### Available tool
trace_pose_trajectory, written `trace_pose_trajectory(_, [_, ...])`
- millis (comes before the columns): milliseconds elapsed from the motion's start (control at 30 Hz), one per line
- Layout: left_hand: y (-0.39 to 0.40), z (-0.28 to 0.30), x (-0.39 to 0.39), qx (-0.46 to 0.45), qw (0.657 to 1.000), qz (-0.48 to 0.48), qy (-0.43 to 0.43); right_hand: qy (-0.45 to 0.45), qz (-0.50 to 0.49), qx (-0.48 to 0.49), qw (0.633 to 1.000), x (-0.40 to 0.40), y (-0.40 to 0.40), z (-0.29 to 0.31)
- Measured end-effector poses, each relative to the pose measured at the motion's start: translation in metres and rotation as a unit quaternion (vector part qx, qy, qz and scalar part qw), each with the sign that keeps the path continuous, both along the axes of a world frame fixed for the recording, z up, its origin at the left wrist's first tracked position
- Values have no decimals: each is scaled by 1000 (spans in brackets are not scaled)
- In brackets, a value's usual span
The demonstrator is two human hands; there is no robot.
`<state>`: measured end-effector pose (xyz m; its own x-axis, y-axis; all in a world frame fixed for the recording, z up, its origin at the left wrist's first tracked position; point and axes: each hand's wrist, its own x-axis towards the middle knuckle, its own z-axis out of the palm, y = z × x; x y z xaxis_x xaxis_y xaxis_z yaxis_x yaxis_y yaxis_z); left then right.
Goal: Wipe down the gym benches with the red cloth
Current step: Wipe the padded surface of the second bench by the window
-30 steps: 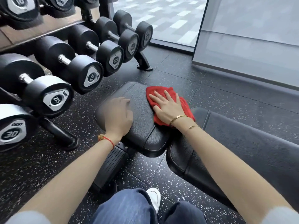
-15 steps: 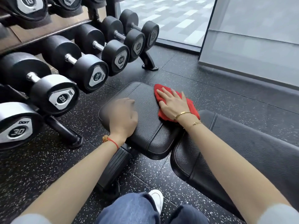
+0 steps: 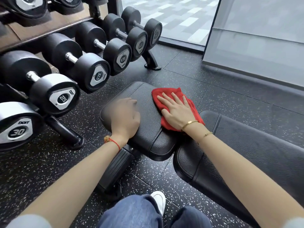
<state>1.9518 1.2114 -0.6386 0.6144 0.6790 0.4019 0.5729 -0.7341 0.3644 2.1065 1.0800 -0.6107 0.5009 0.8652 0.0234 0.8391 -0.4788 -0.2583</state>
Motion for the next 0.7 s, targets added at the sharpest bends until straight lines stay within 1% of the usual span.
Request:
trace_pose_trajectory(67, [0,0,0,-3,1000,0,-2,-4,-24,-9,1000,-3,17,2])
trace_pose_trajectory(133, [0,1,-1,-5,1000,-2,-5,-9,-16,-12,1000,-14,19,4])
trace_pose_trajectory(300, [-2,3,-1,-3,1000,-4,-12,-17,89,25,996,-57,-29,-6])
trace_pose_trajectory(367, [-2,4,-1,-3,1000,-6,-11,-10,96,27,995,-55,-41,-8])
trace_pose_trajectory(467, [-2,3,-2,-6,1000,-7,-9,-9,49,21,999,-30,-32,-7])
trace_pose_trajectory(600, [-2,3,-1,-9,1000,-5,-6,-10,-28,-8,1000,-7,8,-1])
trace_pose_trajectory(700, [-3,4,-2,-12,1000,-4,-5,-16,-19,-9,1000,-18,14,2])
